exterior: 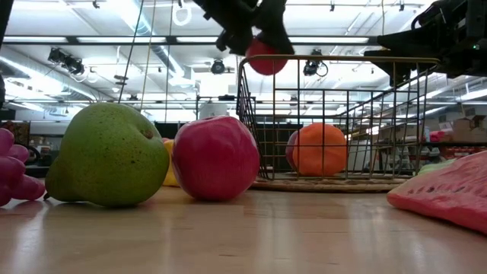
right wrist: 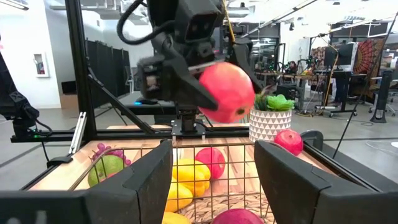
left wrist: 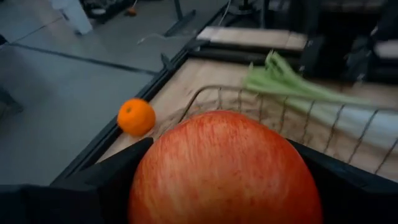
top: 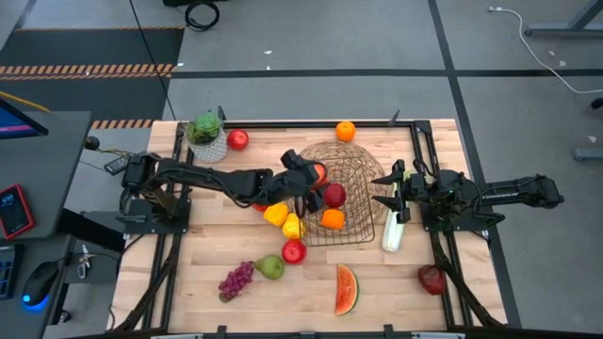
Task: Build produce basket
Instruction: Put the red apple into the wire basket
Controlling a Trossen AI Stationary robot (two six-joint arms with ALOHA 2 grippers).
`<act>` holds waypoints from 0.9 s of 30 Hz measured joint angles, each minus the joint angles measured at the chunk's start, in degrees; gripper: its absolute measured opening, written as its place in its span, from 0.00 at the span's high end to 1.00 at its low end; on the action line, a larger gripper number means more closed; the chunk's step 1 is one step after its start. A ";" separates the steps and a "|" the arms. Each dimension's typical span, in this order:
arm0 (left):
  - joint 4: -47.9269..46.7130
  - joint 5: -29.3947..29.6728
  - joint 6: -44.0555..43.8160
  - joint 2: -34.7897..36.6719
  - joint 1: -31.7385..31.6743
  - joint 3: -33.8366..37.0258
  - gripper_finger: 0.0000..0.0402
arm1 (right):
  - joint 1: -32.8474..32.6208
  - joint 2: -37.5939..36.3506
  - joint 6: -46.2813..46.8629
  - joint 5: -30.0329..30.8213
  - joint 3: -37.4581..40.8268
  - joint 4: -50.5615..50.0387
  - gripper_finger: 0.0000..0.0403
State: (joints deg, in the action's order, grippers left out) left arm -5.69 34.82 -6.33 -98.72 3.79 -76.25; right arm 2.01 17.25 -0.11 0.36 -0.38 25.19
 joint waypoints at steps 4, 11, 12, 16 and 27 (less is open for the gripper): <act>-6.39 0.09 -0.66 -0.01 0.02 -1.43 0.16 | 0.00 0.00 0.00 0.00 -0.01 0.00 0.43; -19.20 -0.09 -3.34 -6.92 0.54 -12.20 0.16 | -0.01 0.01 0.00 0.00 0.01 -0.06 0.43; -21.19 -0.10 -3.23 -8.23 0.63 -13.99 0.16 | 0.01 -0.01 -0.01 0.00 0.02 0.04 0.43; -29.23 -0.24 -3.26 -14.04 0.76 -21.67 0.16 | 0.00 -0.01 0.01 0.01 0.01 0.08 0.43; -46.04 -9.95 -8.51 -24.94 -2.98 -35.21 0.16 | 0.00 -0.01 0.00 0.01 0.00 0.02 0.43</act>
State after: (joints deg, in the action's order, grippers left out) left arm -51.73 24.88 -14.84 -123.66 0.81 -111.46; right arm 2.01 17.23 -0.11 0.37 -0.38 25.21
